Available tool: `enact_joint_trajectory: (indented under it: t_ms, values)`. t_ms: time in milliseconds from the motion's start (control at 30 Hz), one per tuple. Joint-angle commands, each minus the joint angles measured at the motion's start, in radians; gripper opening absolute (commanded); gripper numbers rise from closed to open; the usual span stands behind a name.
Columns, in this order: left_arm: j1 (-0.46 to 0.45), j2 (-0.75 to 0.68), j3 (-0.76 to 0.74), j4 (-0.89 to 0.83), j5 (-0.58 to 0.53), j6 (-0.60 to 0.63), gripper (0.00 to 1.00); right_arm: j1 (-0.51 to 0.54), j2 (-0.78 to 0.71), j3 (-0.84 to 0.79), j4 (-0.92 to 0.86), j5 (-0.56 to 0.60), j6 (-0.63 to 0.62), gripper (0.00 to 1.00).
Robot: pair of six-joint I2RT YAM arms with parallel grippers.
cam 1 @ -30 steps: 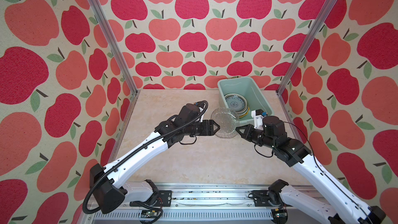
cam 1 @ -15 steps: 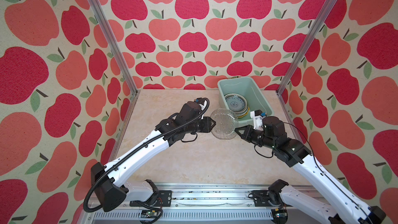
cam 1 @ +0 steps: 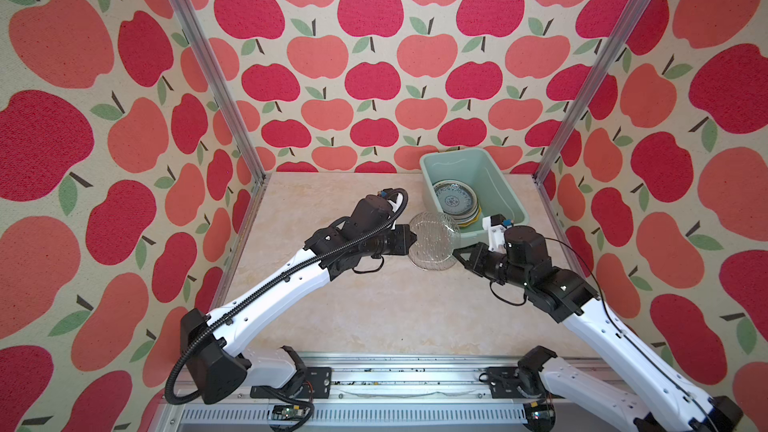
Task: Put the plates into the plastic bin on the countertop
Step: 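Lift the oval plate upright with the right gripper while the left grips its edge, then carry the oval plate over the bin with the right gripper while the left releases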
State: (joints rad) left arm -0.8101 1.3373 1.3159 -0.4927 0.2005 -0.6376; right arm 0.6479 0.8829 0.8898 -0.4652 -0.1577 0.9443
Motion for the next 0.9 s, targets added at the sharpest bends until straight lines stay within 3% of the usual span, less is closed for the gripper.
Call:
enact_joint_trajectory:
  t_ms: [0, 100, 333, 567, 867]
  values:
    - [-0.005, -0.006, 0.008, -0.013, -0.03, 0.006, 0.0, 0.011, -0.015, -0.002, 0.047, -0.023, -0.006, 0.19]
    - [-0.003, -0.007, 0.009, -0.015, -0.02, 0.007, 0.0, 0.01, -0.02, -0.005, 0.08, -0.036, -0.024, 0.36]
    - [-0.002, -0.011, 0.017, -0.021, 0.006, -0.005, 0.0, -0.002, -0.06, -0.042, 0.161, -0.043, -0.082, 0.56]
    - [0.002, 0.013, 0.054, -0.046, 0.099, -0.058, 0.0, -0.036, -0.079, -0.079, 0.247, -0.091, -0.151, 0.53]
    - [0.004, 0.022, 0.071, -0.068, 0.17, -0.113, 0.0, -0.111, -0.099, -0.133, 0.34, -0.178, -0.141, 0.32]
